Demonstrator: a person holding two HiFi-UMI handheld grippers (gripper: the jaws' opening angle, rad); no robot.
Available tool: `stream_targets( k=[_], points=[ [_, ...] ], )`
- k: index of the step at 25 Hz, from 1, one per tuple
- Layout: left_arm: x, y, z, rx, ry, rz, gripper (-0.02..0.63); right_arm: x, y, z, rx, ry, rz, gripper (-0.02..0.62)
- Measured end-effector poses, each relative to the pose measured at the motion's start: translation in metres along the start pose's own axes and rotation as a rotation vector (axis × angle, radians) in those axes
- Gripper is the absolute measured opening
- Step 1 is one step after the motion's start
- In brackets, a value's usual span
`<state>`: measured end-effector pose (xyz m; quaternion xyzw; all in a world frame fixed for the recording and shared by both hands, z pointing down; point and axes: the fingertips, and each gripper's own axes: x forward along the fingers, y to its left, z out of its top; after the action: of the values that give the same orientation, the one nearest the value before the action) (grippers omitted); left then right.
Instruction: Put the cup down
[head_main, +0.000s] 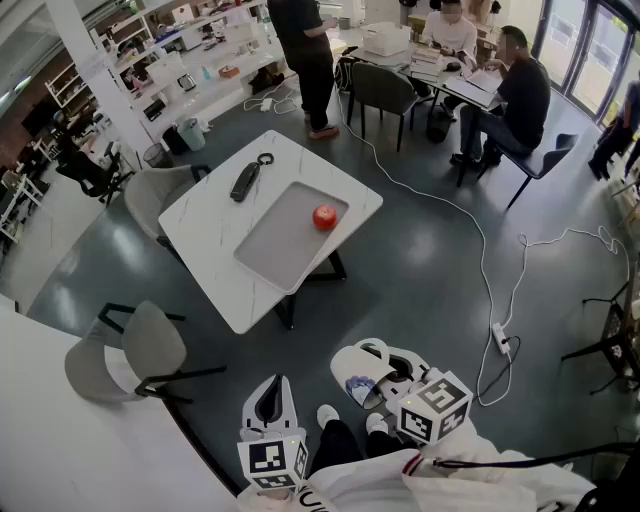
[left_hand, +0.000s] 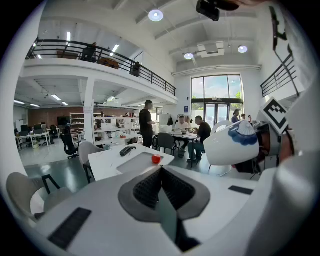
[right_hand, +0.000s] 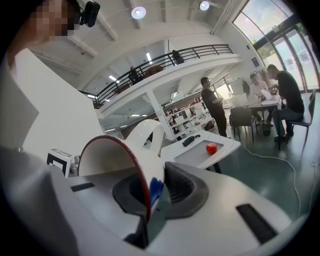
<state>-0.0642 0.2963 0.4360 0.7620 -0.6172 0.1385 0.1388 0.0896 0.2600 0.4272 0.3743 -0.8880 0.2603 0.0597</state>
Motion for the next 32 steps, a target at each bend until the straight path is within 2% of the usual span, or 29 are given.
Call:
stream_targets(
  k=[5,10,16,21,32],
  points=[
    [-0.050,-0.040,-0.002,0.027,-0.031,-0.048,0.011,-0.056,0.032,-0.021,0.001,-0.039,-0.035,0.034],
    [-0.092,-0.051,-0.015,0.071,-0.041,-0.081,0.011,-0.085,0.064,-0.041,-0.001,-0.077,-0.077,0.034],
    [-0.132,-0.058,-0.033,0.041,-0.037,-0.062,0.011,-0.110,0.096,-0.060,-0.034,-0.065,-0.065,0.034],
    [-0.143,-0.065,-0.043,0.040,-0.015,-0.058,0.011,-0.120,0.102,-0.061,-0.041,-0.082,-0.046,0.034],
    [-0.139,-0.083,-0.031,0.031,-0.036,-0.009,0.011,-0.131,0.088,-0.047,-0.055,-0.082,0.016,0.034]
  ],
)
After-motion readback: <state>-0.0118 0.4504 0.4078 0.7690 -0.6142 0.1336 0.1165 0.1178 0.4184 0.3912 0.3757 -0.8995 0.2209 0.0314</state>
